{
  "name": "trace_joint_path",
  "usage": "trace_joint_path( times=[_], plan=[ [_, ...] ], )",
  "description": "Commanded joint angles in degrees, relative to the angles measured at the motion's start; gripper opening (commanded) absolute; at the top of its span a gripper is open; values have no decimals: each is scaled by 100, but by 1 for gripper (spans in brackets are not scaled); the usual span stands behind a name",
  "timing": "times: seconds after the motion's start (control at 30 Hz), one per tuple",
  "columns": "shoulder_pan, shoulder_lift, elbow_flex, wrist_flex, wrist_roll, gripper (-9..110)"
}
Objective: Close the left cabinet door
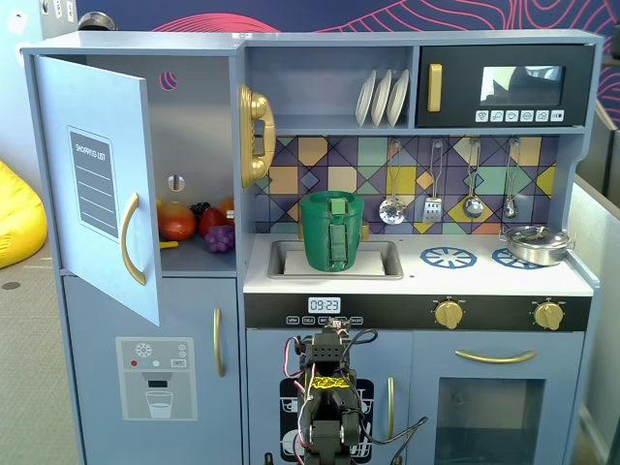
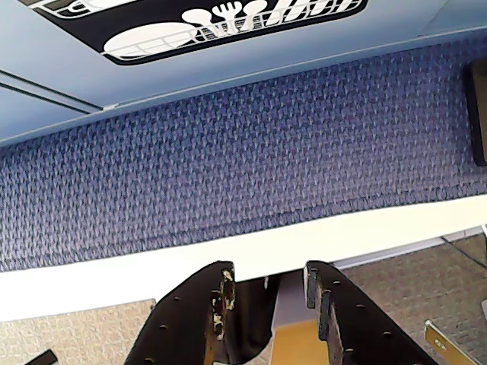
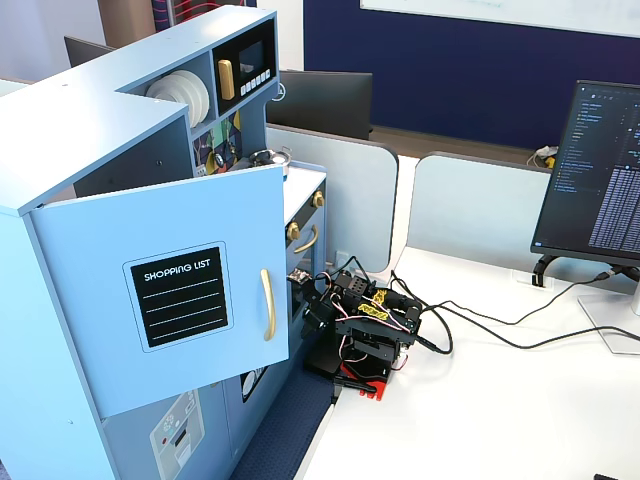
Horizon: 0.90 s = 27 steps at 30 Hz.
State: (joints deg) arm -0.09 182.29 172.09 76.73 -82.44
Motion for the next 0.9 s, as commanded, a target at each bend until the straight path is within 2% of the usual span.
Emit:
trace_joint_path(
  times=[0.0, 0.37, 0.5, 0.57, 0.67, 0.87],
  plan=[
    [185, -9, -35, 1107, -624, 0],
    [132, -9, -35, 1107, -580, 0],
    [-413, -26, -62, 826, -888, 0],
    [-1195, -35, -316, 422, -1116, 0],
    [-3138, -18, -870, -483, -1521, 0],
    [-7233, -246, -1169, -3771, -2136, 0]
  ],
)
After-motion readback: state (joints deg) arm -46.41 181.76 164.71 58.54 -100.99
